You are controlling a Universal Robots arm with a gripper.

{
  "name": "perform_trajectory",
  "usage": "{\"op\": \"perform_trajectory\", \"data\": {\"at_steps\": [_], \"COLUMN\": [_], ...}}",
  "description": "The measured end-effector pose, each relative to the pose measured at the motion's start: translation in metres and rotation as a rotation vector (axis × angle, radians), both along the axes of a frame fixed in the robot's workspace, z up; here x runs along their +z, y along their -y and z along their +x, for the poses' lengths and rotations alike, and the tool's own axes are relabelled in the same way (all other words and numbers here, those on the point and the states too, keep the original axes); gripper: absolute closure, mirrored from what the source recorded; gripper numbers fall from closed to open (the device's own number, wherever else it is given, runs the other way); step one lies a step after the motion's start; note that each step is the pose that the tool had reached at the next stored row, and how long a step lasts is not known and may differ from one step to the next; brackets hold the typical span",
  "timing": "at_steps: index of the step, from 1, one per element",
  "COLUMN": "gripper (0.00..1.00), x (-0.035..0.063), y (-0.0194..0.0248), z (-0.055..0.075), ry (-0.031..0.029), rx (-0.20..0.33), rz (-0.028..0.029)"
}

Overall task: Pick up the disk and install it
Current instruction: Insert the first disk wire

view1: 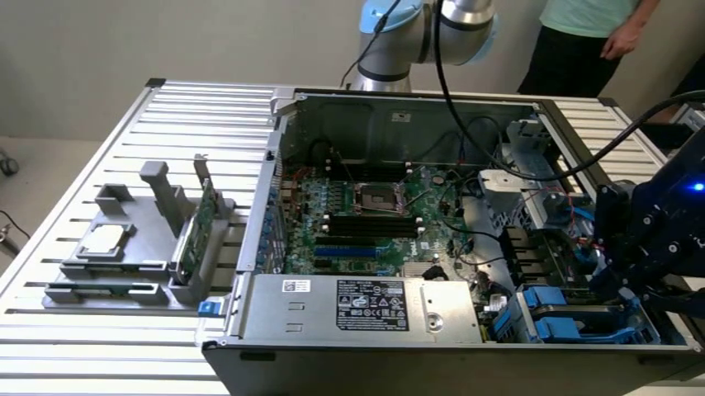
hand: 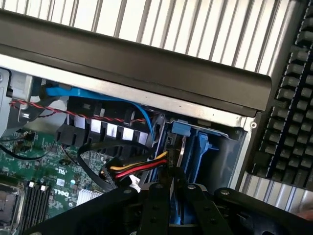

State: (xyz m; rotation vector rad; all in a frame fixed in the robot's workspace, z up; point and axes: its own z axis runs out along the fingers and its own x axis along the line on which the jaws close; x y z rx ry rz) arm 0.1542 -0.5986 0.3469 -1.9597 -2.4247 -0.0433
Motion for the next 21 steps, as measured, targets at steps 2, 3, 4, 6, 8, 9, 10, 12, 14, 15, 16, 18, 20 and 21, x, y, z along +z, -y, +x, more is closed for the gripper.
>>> {"op": "perform_trajectory", "data": {"at_steps": [2, 3, 4, 6, 8, 9, 10, 12, 14, 15, 16, 18, 20, 21], "gripper": [0.84, 0.84, 0.84, 0.84, 0.84, 0.84, 0.84, 0.84, 0.84, 0.84, 0.84, 0.84, 0.84, 0.84], "x": [0.0, 0.0, 0.0, -0.0001, -0.0005, -0.0007, -0.0007, -0.0007, -0.0007, -0.0008, -0.0008, -0.0007, -0.0007, -0.0007], "y": [0.0, 0.0, 0.0, -0.0001, -0.0001, -0.0002, -0.0002, -0.0005, -0.0007, -0.0008, -0.001, -0.0018, -0.004, -0.0057], "z": [0.0, 0.0, 0.0, 0.0, -0.0001, -0.0004, -0.0007, -0.0021, -0.0036, -0.004, -0.0042, -0.0044, -0.0045, -0.0045], "ry": [-0.0002, -0.0003, -0.0005, -0.0011, -0.0014, -0.0014, -0.0014, -0.0014, -0.0014, -0.0014, -0.0014, -0.0014, -0.0013, -0.0012], "rx": [-0.031, -0.047, -0.062, -0.095, -0.121, -0.128, -0.133, -0.141, -0.147, -0.149, -0.152, -0.157, -0.159, -0.16], "rz": [0.0001, 0.0, 0.0001, 0.0, -0.0001, 0.0001, 0.0, -0.0002, -0.0001, -0.0002, -0.0004, -0.0006, -0.0015, -0.0029]}}
